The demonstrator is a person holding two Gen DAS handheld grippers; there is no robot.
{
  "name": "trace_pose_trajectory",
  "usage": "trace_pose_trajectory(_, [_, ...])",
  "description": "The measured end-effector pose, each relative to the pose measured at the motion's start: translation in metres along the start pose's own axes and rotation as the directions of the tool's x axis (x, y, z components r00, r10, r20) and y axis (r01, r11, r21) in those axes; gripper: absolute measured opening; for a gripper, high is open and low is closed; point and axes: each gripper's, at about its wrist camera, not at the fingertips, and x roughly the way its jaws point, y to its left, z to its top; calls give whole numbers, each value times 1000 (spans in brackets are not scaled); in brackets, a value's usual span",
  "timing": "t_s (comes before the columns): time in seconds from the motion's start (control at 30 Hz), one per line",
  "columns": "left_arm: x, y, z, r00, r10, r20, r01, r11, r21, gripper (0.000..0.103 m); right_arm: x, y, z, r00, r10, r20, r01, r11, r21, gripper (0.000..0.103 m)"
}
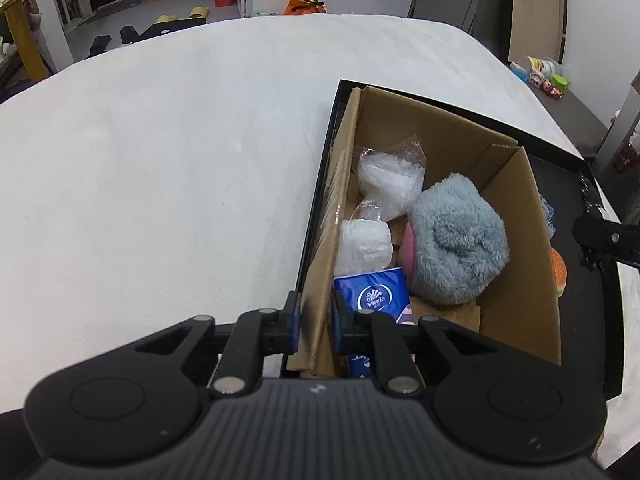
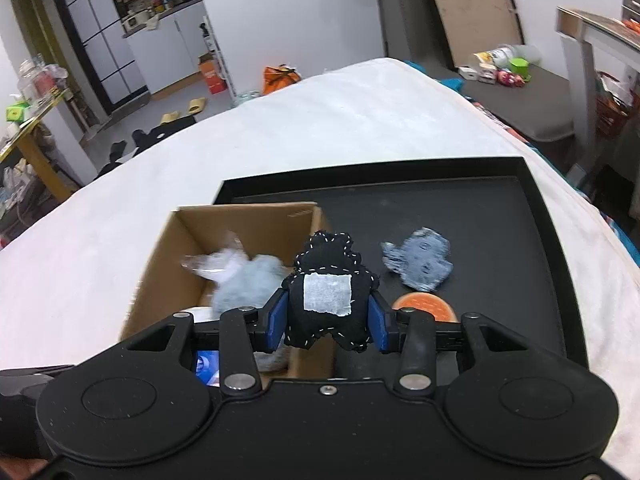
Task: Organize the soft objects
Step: 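Carry the black felt plush into the box and open the right tool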
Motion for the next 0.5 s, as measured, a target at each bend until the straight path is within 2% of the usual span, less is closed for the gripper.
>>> trace_pose_trajectory(0.2, [1, 5, -1, 1000, -16, 3, 16, 1000, -18, 12, -2, 27, 4, 999, 33, -11, -34, 998, -45, 42])
trace_pose_trajectory(0.5, [0, 10, -1, 999, -42, 3, 42, 999, -23, 13, 2, 57, -8, 995, 68, -73, -76, 991, -113, 43])
